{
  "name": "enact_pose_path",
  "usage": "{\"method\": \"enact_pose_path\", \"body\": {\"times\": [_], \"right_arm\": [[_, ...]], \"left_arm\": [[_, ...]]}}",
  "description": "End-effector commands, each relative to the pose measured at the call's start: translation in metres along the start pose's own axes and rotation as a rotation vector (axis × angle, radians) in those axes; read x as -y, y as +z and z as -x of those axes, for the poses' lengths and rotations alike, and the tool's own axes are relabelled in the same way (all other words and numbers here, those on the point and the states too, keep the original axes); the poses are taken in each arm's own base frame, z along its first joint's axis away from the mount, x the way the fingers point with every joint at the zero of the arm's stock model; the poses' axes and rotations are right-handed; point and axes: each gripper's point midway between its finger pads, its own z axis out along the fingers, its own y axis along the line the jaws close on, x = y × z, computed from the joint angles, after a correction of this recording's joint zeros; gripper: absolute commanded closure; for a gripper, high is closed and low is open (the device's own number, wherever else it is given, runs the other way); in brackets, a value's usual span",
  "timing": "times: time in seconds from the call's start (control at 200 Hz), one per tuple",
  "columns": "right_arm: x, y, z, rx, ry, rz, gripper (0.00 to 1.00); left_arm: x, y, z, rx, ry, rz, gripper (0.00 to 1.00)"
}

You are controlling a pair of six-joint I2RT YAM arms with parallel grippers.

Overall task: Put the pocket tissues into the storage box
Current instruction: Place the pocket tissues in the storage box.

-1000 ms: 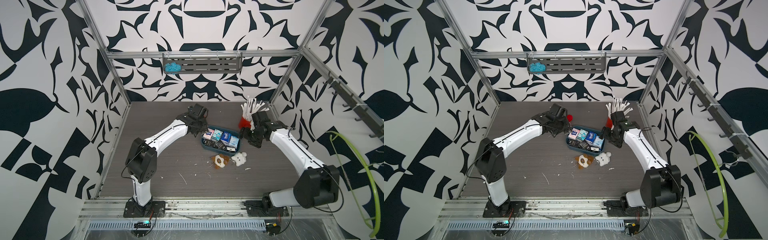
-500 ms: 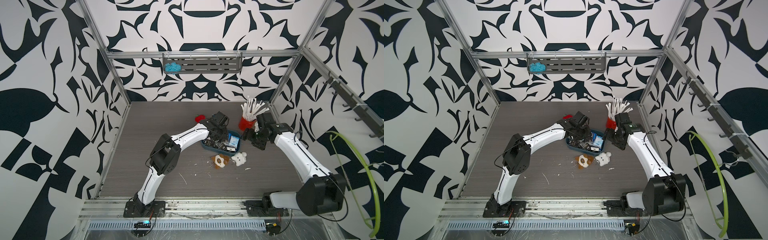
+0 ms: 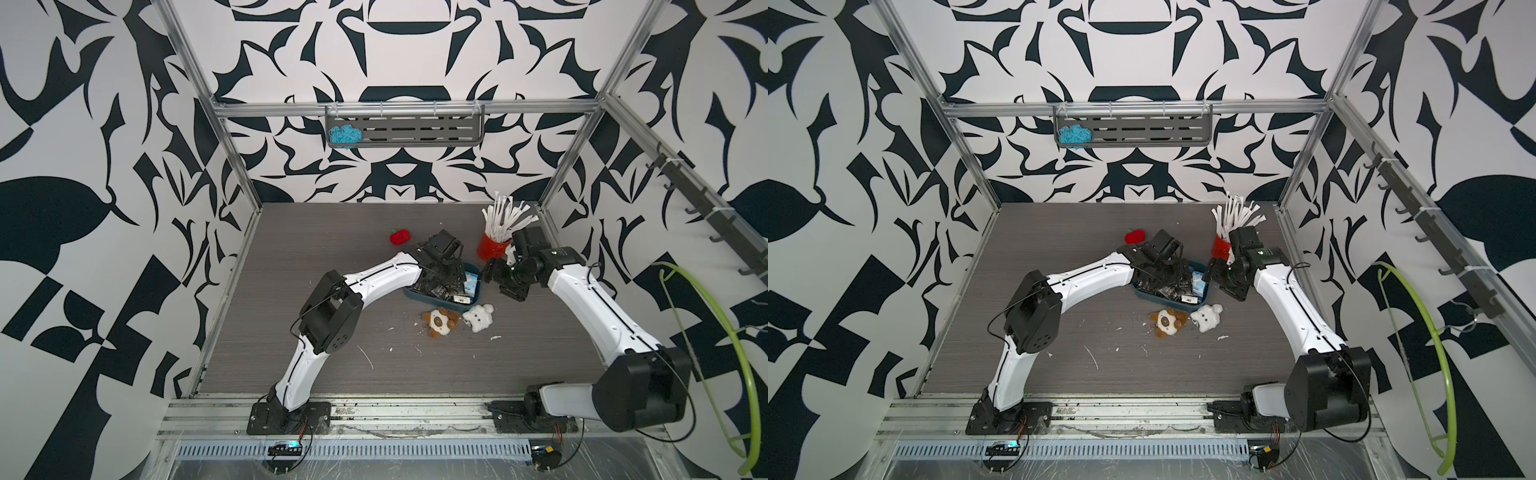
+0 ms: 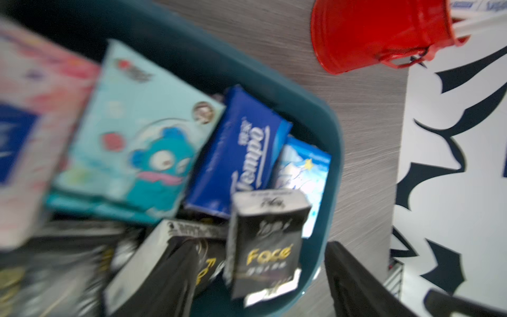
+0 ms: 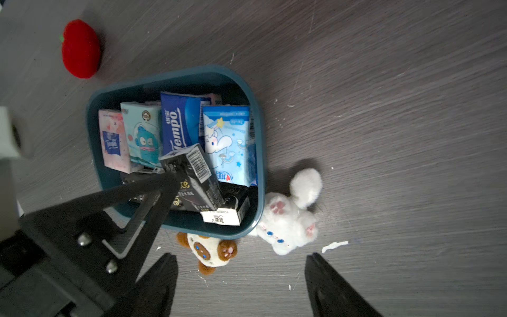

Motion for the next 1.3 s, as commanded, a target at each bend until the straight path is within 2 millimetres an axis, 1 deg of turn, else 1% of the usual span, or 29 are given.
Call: {"method": "enact_pose_path", "body": {"times": [0.0, 0.065, 0.15, 0.225, 0.425, 0.55, 0.625, 0.705, 0.895, 0.985, 1.05, 1.125, 1.215, 1.295], "right_arm": [[-0.026, 0.008, 0.001, -0.018, -0.026, 0.095, 0.26], [-0.040, 0.016, -0.002, -0.036, -0.060, 0.112, 0.27], [-0.060, 0.027, -0.006, -0.064, -0.100, 0.134, 0.27], [-0.072, 0.037, -0.005, -0.076, -0.105, 0.157, 0.27], [-0.084, 0.050, 0.010, -0.054, -0.117, 0.176, 0.27], [-0.083, 0.061, 0.016, -0.059, -0.135, 0.154, 0.27], [-0.082, 0.069, 0.013, -0.070, -0.146, 0.133, 0.27], [-0.084, 0.077, 0.008, -0.078, -0.169, 0.115, 0.27], [-0.109, 0.094, -0.011, -0.122, -0.239, 0.131, 0.27], [-0.114, 0.099, -0.016, -0.136, -0.255, 0.113, 0.27], [-0.111, 0.098, -0.015, -0.125, -0.255, 0.091, 0.27], [-0.108, 0.092, -0.011, -0.097, -0.264, 0.071, 0.27], [-0.112, 0.084, -0.009, -0.077, -0.276, 0.087, 0.27], [-0.117, 0.084, -0.010, -0.080, -0.273, 0.115, 0.26]], "left_arm": [[-0.004, -0.050, 0.020, 0.108, -0.016, -0.004, 0.19], [-0.018, -0.065, 0.025, 0.140, -0.043, 0.005, 0.19], [-0.045, -0.079, 0.029, 0.171, -0.086, 0.036, 0.19], [-0.069, -0.091, 0.032, 0.195, -0.122, 0.065, 0.19], [-0.125, -0.122, 0.035, 0.252, -0.195, 0.131, 0.19], [-0.146, -0.137, 0.036, 0.278, -0.231, 0.148, 0.19], [-0.152, -0.145, 0.038, 0.295, -0.237, 0.152, 0.19], [-0.156, -0.149, 0.038, 0.303, -0.238, 0.157, 0.19], [-0.156, -0.154, 0.039, 0.304, -0.228, 0.154, 0.19], [-0.156, -0.156, 0.039, 0.307, -0.226, 0.155, 0.18], [-0.157, -0.159, 0.040, 0.312, -0.223, 0.156, 0.19], [-0.158, -0.162, 0.039, 0.316, -0.219, 0.160, 0.19], [-0.160, -0.166, 0.038, 0.323, -0.219, 0.163, 0.19], [-0.163, -0.168, 0.039, 0.330, -0.223, 0.166, 0.18]]}}
